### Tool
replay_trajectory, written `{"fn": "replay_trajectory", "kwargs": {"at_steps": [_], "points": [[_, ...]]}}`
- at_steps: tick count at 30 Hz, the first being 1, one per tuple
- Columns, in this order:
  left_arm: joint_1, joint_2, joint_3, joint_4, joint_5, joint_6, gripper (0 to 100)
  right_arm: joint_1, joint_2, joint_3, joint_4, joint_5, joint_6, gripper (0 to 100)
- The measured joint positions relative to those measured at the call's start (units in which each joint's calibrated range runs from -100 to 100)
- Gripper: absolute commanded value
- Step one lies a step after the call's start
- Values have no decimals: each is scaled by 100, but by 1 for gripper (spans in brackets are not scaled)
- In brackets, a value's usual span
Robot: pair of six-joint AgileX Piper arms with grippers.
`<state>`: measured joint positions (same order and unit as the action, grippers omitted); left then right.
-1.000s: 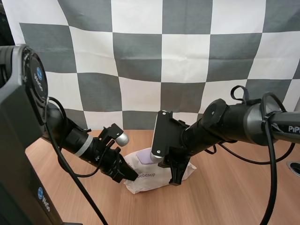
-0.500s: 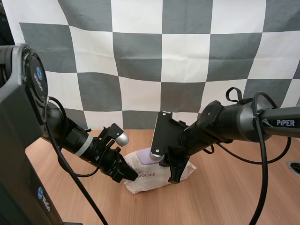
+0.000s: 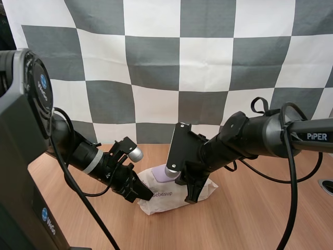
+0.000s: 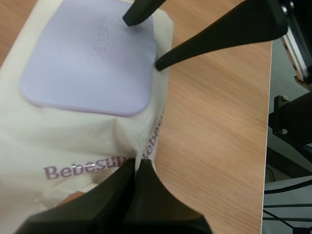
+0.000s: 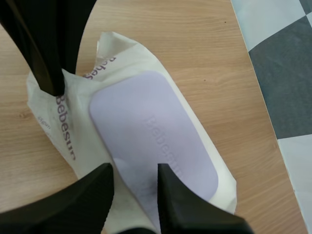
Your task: Open the wet wipes lid
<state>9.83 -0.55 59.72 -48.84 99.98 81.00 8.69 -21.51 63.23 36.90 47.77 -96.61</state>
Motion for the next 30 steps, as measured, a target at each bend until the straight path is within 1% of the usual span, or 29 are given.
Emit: {"fn": "replay_trajectory", "kwargs": {"at_steps": [3, 4, 5, 16, 17, 18, 19, 20, 21, 27, 30], "points": [[0, 0, 0, 0, 0, 0, 0, 0, 0, 0, 94, -1, 10, 20], [0, 0, 0, 0, 0, 0, 0, 0, 0, 0, 94, -1, 10, 16], [0, 0, 0, 0, 0, 0, 0, 0, 0, 0, 94, -1, 10, 14], [0, 0, 0, 0, 0, 0, 0, 0, 0, 0, 94, -44, 10, 14], [0, 0, 0, 0, 0, 0, 0, 0, 0, 0, 94, -44, 10, 13], [0, 0, 0, 0, 0, 0, 0, 0, 0, 0, 94, -44, 10, 9], [0, 0, 0, 0, 0, 0, 0, 0, 0, 0, 94, -44, 10, 8], [0, 0, 0, 0, 0, 0, 0, 0, 0, 0, 94, -44, 10, 1], [0, 0, 0, 12, 0, 0, 0, 0, 0, 0, 94, -44, 10, 0], [0, 0, 0, 13, 0, 0, 0, 0, 0, 0, 94, -80, 10, 0], [0, 0, 0, 13, 0, 0, 0, 0, 0, 0, 196, -225, 10, 0]]}}
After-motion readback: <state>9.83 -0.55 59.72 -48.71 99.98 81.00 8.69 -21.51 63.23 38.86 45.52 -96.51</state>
